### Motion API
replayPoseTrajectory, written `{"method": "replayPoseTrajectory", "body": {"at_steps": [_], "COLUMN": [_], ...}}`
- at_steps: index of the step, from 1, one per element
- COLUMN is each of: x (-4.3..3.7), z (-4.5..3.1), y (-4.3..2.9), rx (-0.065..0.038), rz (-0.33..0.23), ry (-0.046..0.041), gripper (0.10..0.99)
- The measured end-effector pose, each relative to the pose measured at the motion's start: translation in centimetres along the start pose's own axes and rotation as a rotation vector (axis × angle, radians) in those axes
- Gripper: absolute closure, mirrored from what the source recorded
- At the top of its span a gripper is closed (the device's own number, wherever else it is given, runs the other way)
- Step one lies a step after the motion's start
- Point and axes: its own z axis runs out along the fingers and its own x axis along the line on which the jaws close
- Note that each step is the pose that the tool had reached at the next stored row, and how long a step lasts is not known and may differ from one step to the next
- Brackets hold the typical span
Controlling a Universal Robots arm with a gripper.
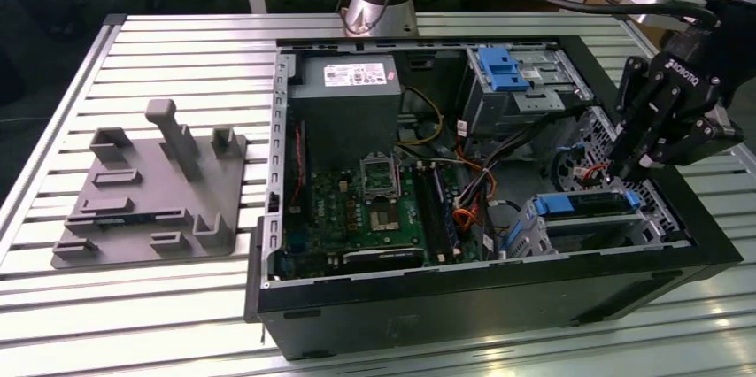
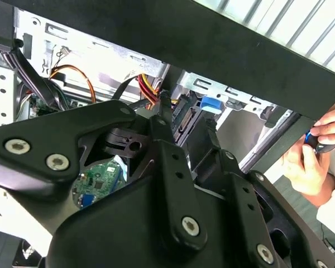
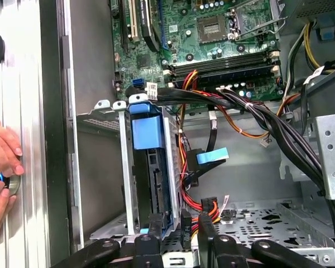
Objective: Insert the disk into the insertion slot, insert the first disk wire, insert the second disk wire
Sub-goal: 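Insert the first disk wire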
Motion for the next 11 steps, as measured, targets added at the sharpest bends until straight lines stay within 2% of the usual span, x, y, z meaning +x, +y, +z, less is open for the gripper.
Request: {"method": "replayPoseTrajectory", "body": {"at_steps": [2, 11], "x": [-0.05, -0.07], "z": [0.07, 0.23], "y": [-0.21, -0.23], "rx": [-0.003, -0.003], "rz": [0.000, 0.000], "ry": [0.0000, 0.0003], "gripper": [0.690, 0.706]}}
